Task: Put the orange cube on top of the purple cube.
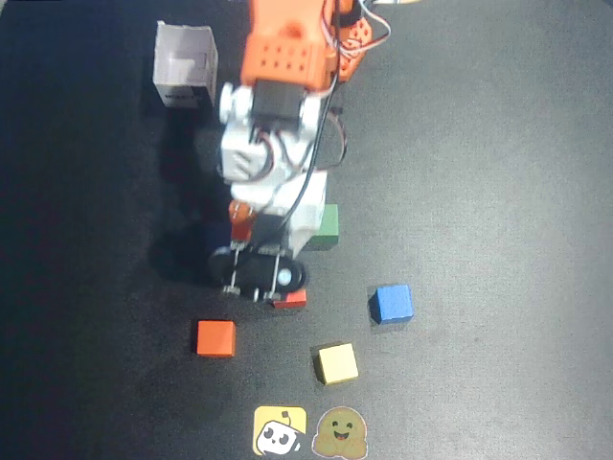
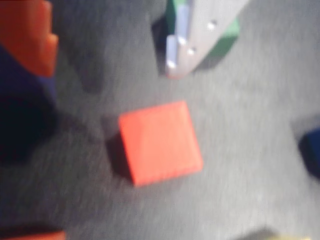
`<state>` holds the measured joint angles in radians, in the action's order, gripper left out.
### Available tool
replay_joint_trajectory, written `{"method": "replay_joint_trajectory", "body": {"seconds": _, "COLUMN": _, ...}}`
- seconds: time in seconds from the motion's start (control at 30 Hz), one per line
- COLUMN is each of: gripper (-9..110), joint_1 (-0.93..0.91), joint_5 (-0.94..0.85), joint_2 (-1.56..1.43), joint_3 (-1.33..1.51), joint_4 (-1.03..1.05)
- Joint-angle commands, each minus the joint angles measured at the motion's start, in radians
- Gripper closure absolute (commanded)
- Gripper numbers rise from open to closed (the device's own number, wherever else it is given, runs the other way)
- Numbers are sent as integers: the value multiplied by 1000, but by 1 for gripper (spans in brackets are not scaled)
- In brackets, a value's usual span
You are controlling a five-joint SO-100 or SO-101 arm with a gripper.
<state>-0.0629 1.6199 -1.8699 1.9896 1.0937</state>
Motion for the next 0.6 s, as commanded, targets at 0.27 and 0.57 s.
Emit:
{"method": "replay_joint_trajectory", "body": {"seconds": 0.27, "gripper": 84, "joint_1": -89, "joint_5": 12, "joint_2": 189, "joint_3": -244, "joint_4": -32}}
{"method": "replay_joint_trajectory", "body": {"seconds": 0.57, "gripper": 84, "joint_1": -112, "joint_5": -170, "joint_2": 310, "joint_3": -365, "joint_4": -46}}
